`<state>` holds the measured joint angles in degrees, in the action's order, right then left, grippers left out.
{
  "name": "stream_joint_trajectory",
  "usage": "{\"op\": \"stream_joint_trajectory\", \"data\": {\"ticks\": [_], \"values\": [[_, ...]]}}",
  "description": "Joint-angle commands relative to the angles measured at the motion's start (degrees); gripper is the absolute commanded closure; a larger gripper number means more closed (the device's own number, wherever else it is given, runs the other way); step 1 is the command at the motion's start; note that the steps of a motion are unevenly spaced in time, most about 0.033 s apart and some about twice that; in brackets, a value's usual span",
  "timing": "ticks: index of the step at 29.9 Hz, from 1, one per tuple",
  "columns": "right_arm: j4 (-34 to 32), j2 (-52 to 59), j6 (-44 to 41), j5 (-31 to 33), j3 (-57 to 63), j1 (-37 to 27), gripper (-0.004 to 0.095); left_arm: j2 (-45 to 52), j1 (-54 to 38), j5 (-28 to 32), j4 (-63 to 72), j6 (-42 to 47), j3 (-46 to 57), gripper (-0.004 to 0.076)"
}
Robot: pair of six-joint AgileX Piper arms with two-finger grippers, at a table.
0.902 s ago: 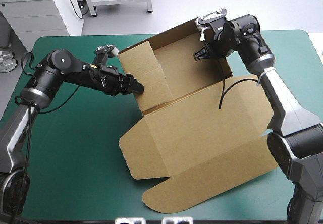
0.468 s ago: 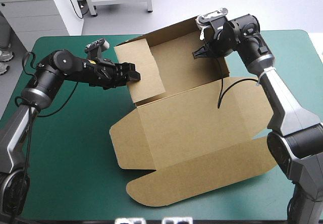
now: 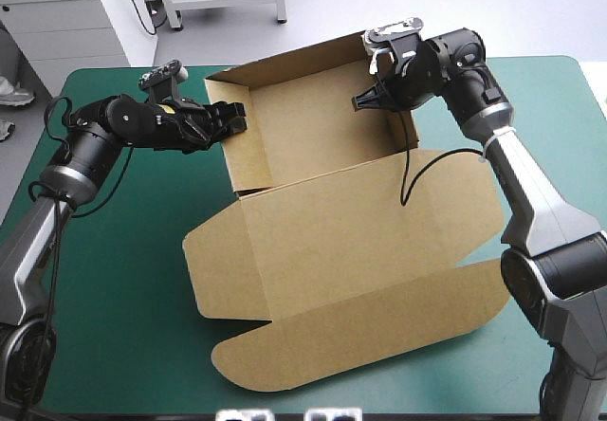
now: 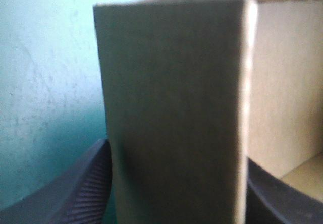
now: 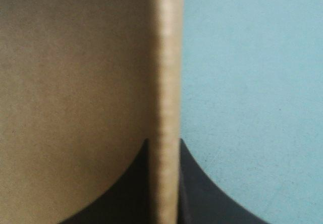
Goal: Fold the box
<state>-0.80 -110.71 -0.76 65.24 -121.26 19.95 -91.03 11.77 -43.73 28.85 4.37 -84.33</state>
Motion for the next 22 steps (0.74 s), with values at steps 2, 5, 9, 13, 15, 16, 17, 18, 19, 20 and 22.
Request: {"op": "stream_joint_trajectory", "data": {"ticks": [2,5,9,13,15,16,17,18,19,20,22], "values": [[1.42,3.56,0.76,-1.93,-2.20,1.78,0.0924,1.07,1.66,6.96,-1.50,-0.04,-1.55,0.0325],[-0.37,3.56,0.45,-2.37,-2.20,3.55,0.0924,-0.17,4.01,8.13,-4.19,-0.04,-1.66,0.0383],[-1.64,3.56,-1.24,-2.21,-2.20,4.24,0.0924,-1.68,6.15,8.78,-7.08,0.32,-1.75,0.0584],[-3.52,3.56,-2.92,-0.21,-2.20,4.24,0.0924,-2.03,6.13,8.78,-7.75,0.50,-1.75,0.0732],[-4.35,3.42,-4.11,0.16,-2.20,4.24,0.0924,-2.12,6.13,9.24,-7.87,1.27,-1.75,0.0732],[-4.35,3.27,-4.75,0.32,-2.20,4.24,0.0923,-2.15,6.13,9.72,-7.98,1.98,-1.75,0.0732],[-4.35,2.97,-5.86,0.42,-2.20,4.24,0.0923,-2.24,6.13,10.16,-7.98,2.94,-1.75,0.0732],[-4.35,2.55,-6.73,0.60,-2.20,4.28,0.0923,-2.24,6.13,10.60,-7.98,3.36,-1.75,0.0732],[-4.25,1.84,-7.31,1.16,-2.20,4.28,0.0922,-2.36,6.13,10.94,-7.98,3.74,-1.79,0.0732],[-4.25,1.19,-7.54,1.74,-2.20,4.28,0.0922,-2.48,6.13,11.19,-8.22,3.75,-2.02,0.0732],[-4.75,-0.25,-8.03,3.94,-2.20,4.28,0.0922,-3.29,6.13,10.48,-9.40,4.26,-2.94,0.0732]]}}
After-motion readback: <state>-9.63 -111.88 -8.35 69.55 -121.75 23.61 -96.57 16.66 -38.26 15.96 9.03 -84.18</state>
